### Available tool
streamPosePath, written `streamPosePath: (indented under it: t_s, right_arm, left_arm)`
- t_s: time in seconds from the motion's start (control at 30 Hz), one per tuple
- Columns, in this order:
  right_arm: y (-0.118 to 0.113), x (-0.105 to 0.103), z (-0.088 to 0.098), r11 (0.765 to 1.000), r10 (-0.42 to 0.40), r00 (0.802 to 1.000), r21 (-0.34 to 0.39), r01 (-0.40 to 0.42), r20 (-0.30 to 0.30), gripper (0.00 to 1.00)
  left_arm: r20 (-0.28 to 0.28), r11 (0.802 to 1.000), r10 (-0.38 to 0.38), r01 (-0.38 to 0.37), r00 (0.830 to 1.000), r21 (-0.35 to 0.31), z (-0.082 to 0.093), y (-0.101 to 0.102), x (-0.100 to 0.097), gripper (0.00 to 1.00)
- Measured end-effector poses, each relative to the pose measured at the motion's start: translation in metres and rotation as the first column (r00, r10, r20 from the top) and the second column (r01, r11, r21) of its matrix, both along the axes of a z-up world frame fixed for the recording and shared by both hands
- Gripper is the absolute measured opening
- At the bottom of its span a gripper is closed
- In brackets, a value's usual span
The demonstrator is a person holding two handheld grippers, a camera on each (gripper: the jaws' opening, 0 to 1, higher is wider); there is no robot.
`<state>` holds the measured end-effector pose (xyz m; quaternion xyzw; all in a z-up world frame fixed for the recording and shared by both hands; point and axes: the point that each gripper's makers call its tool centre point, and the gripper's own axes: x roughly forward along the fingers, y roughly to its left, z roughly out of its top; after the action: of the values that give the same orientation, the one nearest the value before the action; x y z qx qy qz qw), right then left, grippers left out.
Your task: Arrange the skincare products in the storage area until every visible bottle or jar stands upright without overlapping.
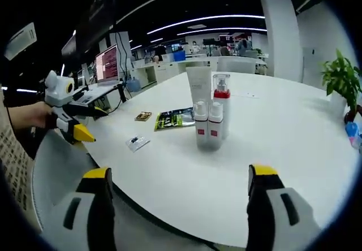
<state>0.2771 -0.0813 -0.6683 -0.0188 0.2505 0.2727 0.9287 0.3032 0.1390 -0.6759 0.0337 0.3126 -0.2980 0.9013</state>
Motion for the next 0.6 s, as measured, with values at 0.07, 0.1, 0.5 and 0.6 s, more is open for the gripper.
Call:
streamPosePath:
  t_s: [0.07,0.1,0.5,0.6]
  right_arm:
    - [0.0,0.0,-0.001,1.0,0.0,1.0,-0.008,0.0,-0.002,1.0]
    - [0.0,0.001,-0.001,1.0,0.001,1.0,-0.011,-0.001,-0.002,1.0]
    - [-0.003,0.003,-0.008,1.0,-0.019,0.999,-0.018,0.019,-0.035,0.97]
    - [-0.004,0.003,-0.009,0.999,-0.023,0.999,-0.029,0.022,-0.04,0.96]
  left_arm:
    - [0.002,1.0,-0.011,0.011,1.0,0.011,-0.001,-0.001,0.009,0.97]
    - [0.002,1.0,-0.016,0.016,1.0,0.015,-0.002,-0.002,0.013,0.97]
    - [-0.018,0.993,-0.085,0.086,0.996,0.083,-0.017,-0.009,0.065,0.97]
    - [-0.026,0.989,-0.101,0.103,0.995,0.104,-0.022,-0.01,0.076,0.97]
